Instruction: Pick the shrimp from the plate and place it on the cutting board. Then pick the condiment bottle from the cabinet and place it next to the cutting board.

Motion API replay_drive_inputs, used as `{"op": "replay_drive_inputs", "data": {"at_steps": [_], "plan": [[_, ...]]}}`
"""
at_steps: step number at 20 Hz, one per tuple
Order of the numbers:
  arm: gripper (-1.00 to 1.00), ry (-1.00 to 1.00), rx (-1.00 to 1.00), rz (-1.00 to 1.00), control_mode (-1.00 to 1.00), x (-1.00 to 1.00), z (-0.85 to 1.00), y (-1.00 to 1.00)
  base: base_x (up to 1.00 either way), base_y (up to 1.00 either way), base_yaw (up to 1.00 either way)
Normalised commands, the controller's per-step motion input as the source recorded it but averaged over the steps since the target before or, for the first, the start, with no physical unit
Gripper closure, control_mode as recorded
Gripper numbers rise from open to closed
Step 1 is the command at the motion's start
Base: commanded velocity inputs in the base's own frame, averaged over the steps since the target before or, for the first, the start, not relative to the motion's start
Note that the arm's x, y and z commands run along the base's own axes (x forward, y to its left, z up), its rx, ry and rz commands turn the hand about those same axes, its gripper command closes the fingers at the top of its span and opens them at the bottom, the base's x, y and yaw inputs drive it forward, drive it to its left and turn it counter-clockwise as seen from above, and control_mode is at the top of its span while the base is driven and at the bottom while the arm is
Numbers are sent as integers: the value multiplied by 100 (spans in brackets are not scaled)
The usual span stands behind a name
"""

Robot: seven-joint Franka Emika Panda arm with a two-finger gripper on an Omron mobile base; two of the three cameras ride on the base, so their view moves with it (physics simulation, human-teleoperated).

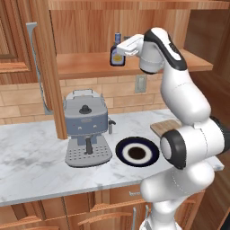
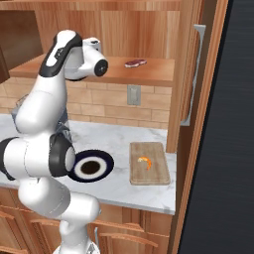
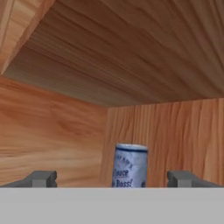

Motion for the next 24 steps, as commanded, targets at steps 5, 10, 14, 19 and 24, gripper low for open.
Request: {"op": "replay_drive_inputs", "data": {"at_steps": [5,10,14,19,24], "plan": [[-100,2,0,-1,-100,12,0,3,0,0,0],[-100,3,0,-1,-100,12,0,9,0,0,0],[-100,3,0,-1,-100,12,0,9,0,0,0],[-100,1,0,-1,-100,15,0,2,0,0,0],[-100,0,0,-1,-100,16,0,0,0,0,0]]}}
